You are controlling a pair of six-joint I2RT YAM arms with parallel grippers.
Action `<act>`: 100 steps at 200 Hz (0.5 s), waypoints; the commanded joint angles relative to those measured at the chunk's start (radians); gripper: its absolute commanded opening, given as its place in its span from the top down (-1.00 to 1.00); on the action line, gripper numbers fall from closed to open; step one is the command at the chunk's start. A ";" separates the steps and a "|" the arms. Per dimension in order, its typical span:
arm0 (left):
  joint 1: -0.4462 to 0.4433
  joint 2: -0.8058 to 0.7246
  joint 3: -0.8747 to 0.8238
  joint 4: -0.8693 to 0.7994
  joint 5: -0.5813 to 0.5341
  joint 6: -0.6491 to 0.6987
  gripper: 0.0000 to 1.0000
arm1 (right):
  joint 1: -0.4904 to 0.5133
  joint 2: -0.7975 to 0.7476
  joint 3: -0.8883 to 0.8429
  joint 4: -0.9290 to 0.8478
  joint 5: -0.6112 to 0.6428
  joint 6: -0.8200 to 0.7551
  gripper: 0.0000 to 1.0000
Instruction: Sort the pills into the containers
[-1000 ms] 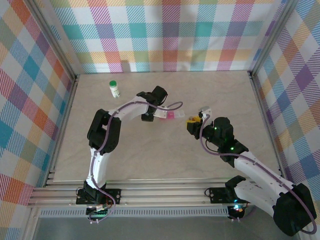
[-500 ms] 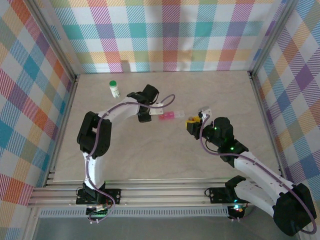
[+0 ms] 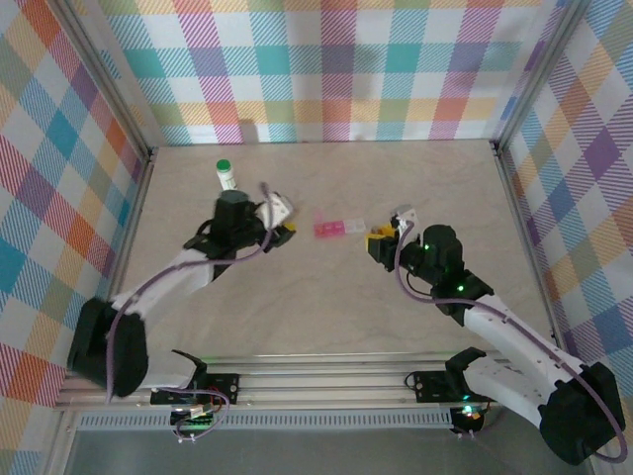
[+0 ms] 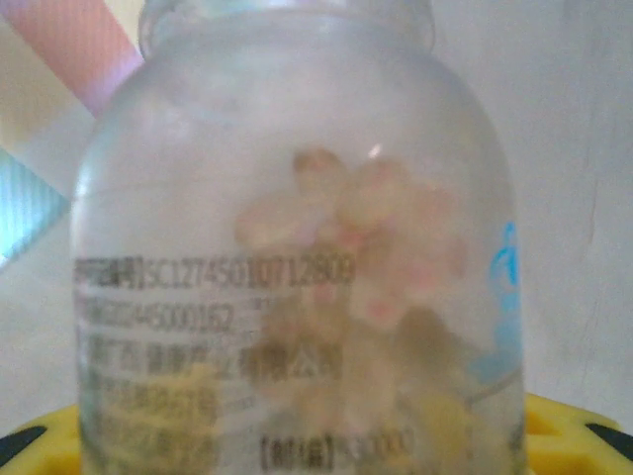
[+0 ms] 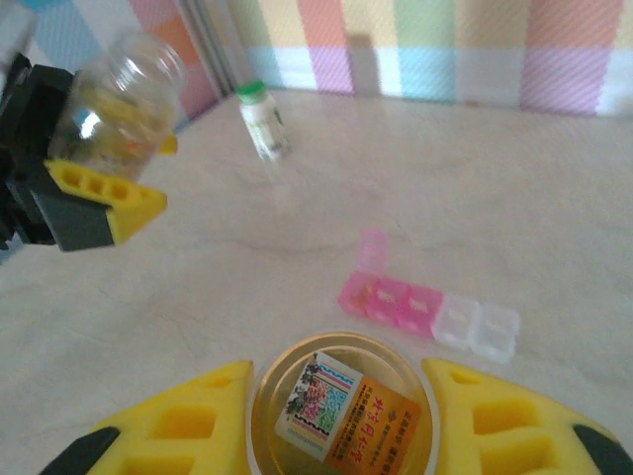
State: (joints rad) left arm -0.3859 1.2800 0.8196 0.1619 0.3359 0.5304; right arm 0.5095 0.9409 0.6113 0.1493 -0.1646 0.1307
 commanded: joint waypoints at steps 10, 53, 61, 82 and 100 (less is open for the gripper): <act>0.014 -0.080 -0.082 0.498 0.274 -0.300 1.00 | -0.004 0.019 0.160 0.027 -0.201 -0.092 1.00; -0.090 -0.152 -0.106 0.563 0.272 -0.258 1.00 | -0.004 0.095 0.336 0.016 -0.437 -0.202 1.00; -0.118 -0.164 -0.096 0.506 0.281 -0.204 1.00 | -0.002 0.110 0.365 0.005 -0.476 -0.220 1.00; -0.189 -0.184 -0.069 0.349 0.289 -0.077 1.00 | -0.001 0.138 0.431 -0.033 -0.581 -0.304 1.00; -0.227 -0.186 -0.072 0.302 0.306 -0.039 1.00 | 0.004 0.146 0.461 -0.054 -0.685 -0.361 1.00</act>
State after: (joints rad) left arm -0.5705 1.1156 0.7174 0.5537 0.5907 0.3801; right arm 0.5098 1.0813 1.0191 0.1326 -0.6384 -0.1074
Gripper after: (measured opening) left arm 0.512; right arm 0.291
